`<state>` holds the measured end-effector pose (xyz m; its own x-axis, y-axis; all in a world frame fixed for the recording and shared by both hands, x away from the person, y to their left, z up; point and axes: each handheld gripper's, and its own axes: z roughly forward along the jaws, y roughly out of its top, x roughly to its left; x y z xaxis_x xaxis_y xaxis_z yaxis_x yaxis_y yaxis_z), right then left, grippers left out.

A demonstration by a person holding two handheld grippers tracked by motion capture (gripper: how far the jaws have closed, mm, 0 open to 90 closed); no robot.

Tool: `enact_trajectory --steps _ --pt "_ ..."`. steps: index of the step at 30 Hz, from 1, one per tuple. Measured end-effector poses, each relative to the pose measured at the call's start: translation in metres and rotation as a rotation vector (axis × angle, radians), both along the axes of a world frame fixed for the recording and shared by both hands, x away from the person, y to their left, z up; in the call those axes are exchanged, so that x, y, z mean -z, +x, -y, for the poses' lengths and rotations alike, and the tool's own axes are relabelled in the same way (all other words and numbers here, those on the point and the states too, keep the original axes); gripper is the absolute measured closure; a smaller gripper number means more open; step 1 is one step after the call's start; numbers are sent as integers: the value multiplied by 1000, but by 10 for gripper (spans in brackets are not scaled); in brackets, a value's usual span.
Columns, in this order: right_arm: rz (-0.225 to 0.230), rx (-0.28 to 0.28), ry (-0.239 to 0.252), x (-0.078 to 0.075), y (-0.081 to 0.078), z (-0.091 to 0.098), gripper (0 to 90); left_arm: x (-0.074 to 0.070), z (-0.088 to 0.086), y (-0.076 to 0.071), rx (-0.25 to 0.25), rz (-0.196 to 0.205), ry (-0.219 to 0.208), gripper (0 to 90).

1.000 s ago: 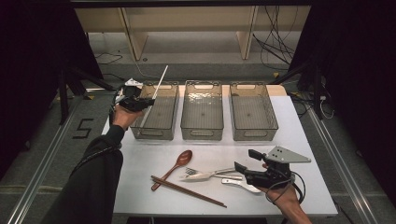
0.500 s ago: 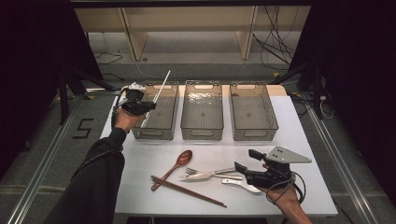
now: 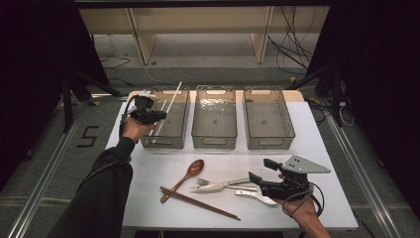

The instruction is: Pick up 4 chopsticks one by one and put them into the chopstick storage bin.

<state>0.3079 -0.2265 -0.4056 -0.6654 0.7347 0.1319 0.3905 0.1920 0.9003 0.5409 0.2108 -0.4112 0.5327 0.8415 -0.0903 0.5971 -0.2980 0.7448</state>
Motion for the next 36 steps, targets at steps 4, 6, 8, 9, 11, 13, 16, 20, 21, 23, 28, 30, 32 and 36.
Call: enact_trajectory --steps 4,6,8,9,11,13,16,20,21,23,28,30,32,36 --pt "-1 -1 -1 0 0 0 296 -9 3 -7 29 -19 -16 643" --pt "1 0 -2 0 0 0 296 -14 6 -14 61 -27 -19 572" --pt "0 1 -2 0 0 0 296 -18 9 -24 82 -28 -16 498" --pt "-1 0 -2 0 0 0 296 -20 10 -29 88 -23 -29 469" --pt "-2 0 -2 0 0 -1 296 -21 11 -40 114 -29 -42 420" --pt "-1 1 -5 0 0 0 296 -20 13 -50 144 -27 -37 373" --pt "-2 1 -2 0 -1 -1 296 -21 18 -60 171 -45 -1 317" --pt "4 -1 1 -2 -1 -1 295 -25 24 -79 242 -56 17 287" --pt "5 -1 -3 -1 -1 -1 295 -26 26 -84 257 -57 32 278" --pt "3 -2 -5 -1 -1 -2 295 -29 27 -94 280 -49 51 263" --pt "6 2 -3 -2 -2 0 295 -24 33 -118 349 -62 82 240" --pt "10 0 -5 -2 -2 0 295 -19 38 -127 371 -72 101 230" --pt "11 -1 -8 -2 -3 -1 295 -13 41 -134 395 -75 129 221" --pt "13 0 -6 -2 -3 0 296 -4 49 -145 450 -89 157 211"
